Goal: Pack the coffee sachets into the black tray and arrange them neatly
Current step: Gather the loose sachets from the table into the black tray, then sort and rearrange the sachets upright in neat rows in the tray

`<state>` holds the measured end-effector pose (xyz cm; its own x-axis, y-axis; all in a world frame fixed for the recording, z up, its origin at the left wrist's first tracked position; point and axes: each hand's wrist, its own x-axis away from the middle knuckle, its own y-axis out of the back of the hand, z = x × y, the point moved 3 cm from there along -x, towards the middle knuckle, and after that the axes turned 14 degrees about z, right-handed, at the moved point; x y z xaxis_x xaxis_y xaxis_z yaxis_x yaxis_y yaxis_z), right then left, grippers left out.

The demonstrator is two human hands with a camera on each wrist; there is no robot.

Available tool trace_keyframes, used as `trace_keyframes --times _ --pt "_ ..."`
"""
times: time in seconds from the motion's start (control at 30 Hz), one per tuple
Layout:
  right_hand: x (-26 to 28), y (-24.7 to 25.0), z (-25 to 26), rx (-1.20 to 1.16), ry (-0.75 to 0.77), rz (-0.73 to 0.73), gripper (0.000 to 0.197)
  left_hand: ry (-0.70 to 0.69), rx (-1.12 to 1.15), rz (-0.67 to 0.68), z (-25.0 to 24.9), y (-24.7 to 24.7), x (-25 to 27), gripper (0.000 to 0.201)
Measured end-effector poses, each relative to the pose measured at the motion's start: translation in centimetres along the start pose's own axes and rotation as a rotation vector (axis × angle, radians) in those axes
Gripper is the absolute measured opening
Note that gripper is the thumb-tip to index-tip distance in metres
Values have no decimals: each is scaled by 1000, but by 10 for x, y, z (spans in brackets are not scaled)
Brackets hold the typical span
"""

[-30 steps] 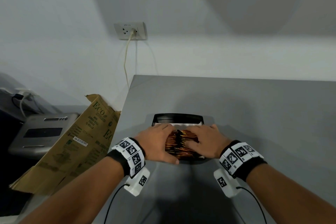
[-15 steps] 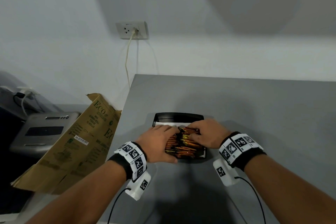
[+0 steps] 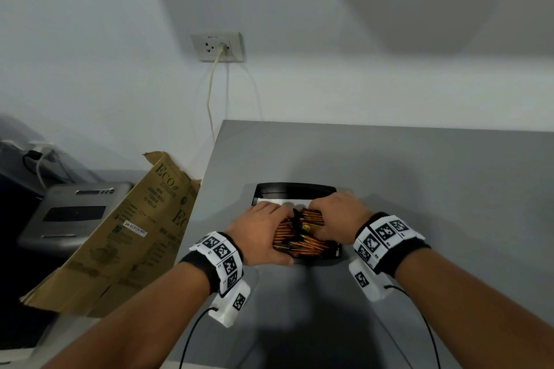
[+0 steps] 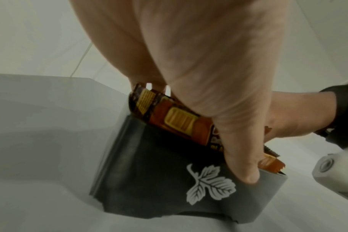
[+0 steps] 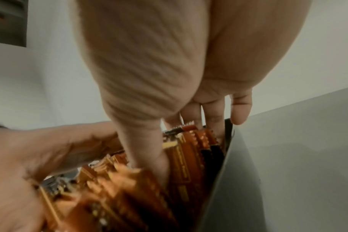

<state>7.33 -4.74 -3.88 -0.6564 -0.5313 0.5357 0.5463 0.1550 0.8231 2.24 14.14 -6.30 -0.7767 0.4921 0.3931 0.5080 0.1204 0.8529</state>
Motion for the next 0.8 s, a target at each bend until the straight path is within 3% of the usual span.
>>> trace_keyframes --times 0.2,0.5,0.6,0.7,0.77,0.8 --pt "14 -2 2 -44 -21 -196 30 18 71 -38 -5 6 5 100" --pt "26 -17 -10 -579 -59 -376 37 50 158 -17 -5 15 7 106" --pt "34 -5 -12 -827 -28 -431 37 58 366 -45 -5 24 7 102" --pt "43 11 -5 -1080 60 -482 36 49 668 -187 -10 38 7 111" --pt "44 14 5 -1381 197 -421 47 1 997 -268 -20 45 4 107" --pt "43 13 12 -1536 282 -349 50 -39 1203 -278 -26 46 1 97"
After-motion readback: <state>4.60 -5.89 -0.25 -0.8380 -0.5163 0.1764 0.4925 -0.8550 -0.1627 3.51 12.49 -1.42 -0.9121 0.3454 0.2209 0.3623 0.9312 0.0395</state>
